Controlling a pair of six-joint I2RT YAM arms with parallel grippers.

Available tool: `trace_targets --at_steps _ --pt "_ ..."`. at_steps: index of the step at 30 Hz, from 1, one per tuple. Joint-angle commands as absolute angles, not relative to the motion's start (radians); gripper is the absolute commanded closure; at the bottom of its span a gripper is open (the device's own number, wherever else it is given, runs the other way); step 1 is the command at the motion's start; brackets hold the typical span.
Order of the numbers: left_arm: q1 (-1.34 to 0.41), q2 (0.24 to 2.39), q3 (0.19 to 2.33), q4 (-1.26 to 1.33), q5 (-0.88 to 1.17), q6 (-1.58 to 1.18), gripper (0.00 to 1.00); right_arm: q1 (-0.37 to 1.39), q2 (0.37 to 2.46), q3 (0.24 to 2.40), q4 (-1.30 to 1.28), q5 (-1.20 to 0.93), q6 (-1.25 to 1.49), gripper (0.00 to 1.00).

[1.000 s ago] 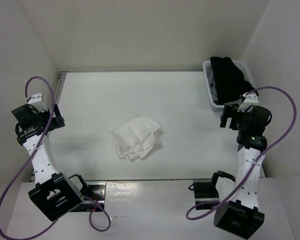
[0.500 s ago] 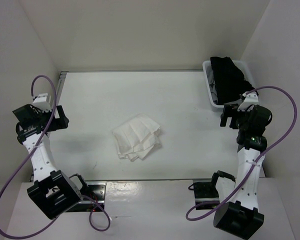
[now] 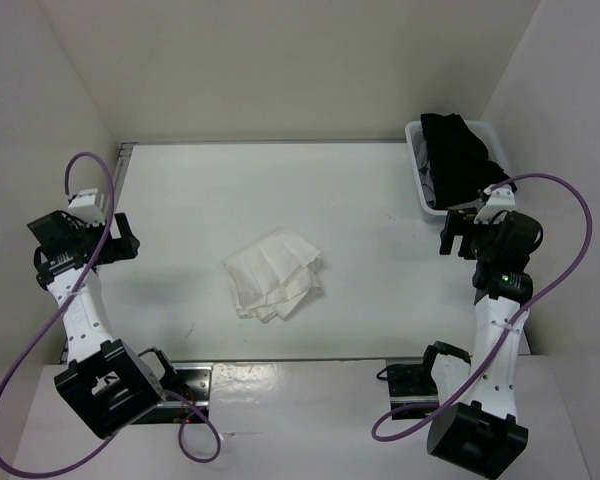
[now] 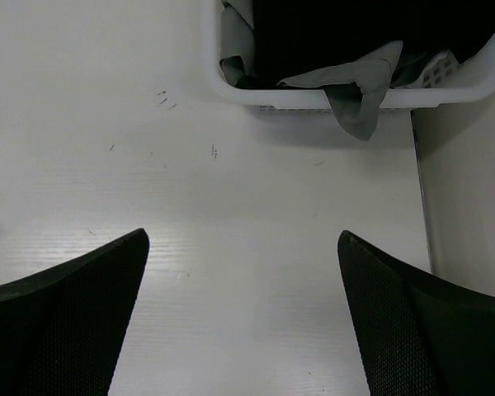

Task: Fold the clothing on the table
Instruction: Fold the skirt

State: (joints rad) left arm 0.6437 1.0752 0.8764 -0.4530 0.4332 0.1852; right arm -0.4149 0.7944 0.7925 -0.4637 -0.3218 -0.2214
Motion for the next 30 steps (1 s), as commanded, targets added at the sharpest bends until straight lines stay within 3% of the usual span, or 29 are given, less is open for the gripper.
trace_targets --at_steps 1,30 --pt "0.649 1.057 0.873 -0.422 0.466 0.210 0.00 -0.417 0.782 0.793 -0.411 -0.330 -0.227 0.01" --pt "0.649 1.057 0.873 -0.431 0.506 0.229 0.00 -0.417 0.773 0.793 -0.411 -0.339 -0.227 0.01"
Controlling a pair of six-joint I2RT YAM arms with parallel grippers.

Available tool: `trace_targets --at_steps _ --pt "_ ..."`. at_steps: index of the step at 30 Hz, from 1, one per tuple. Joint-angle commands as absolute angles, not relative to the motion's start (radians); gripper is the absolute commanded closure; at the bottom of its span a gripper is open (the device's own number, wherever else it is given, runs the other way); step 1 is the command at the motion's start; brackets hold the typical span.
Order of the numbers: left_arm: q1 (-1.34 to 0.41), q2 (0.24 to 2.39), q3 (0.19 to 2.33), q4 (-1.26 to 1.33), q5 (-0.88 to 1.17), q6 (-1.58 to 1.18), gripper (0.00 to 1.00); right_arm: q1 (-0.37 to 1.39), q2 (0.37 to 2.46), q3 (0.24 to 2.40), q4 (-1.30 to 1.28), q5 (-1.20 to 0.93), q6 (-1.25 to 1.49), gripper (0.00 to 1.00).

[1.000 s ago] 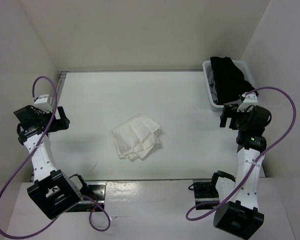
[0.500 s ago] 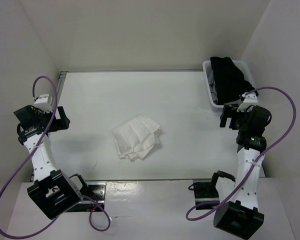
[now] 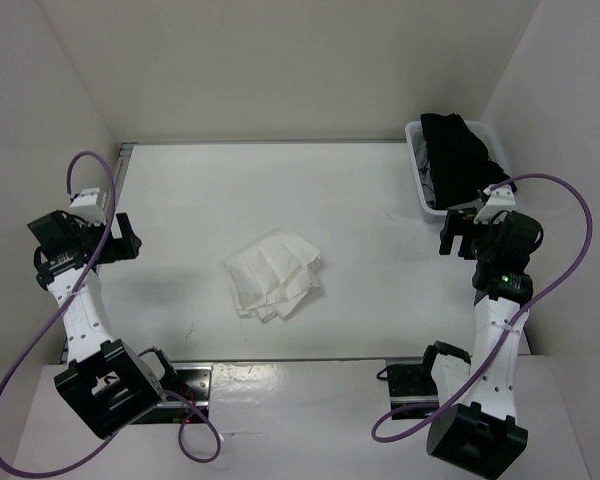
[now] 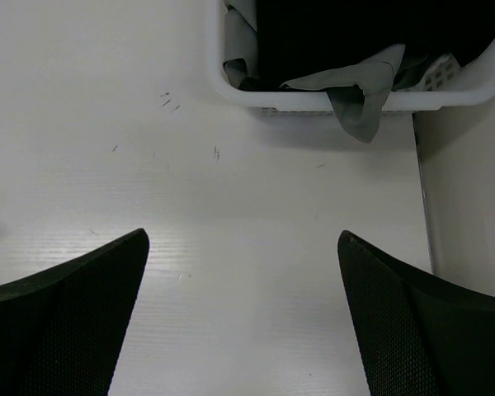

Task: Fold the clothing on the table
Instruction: Fold the skirt

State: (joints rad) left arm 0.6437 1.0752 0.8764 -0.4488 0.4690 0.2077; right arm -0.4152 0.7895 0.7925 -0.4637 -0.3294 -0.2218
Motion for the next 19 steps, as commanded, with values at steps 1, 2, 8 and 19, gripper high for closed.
trace_targets --at_steps 1,2,8,19 --pt "0.649 1.057 0.873 -0.431 0.506 0.229 0.00 -0.417 0.773 0.793 -0.411 -0.339 -0.227 0.01" --pt "0.649 1.048 0.873 -0.431 0.506 0.229 0.00 -0.417 0.773 0.793 -0.411 -0.339 -0.227 0.01" --pt "0.649 1.048 0.873 -0.431 0.506 0.229 0.00 -0.417 0.773 0.793 -0.411 -0.339 -0.227 0.01" --pt "0.649 1.048 0.873 -0.431 0.506 0.229 0.00 -0.417 0.773 0.816 -0.431 -0.348 -0.227 0.01"
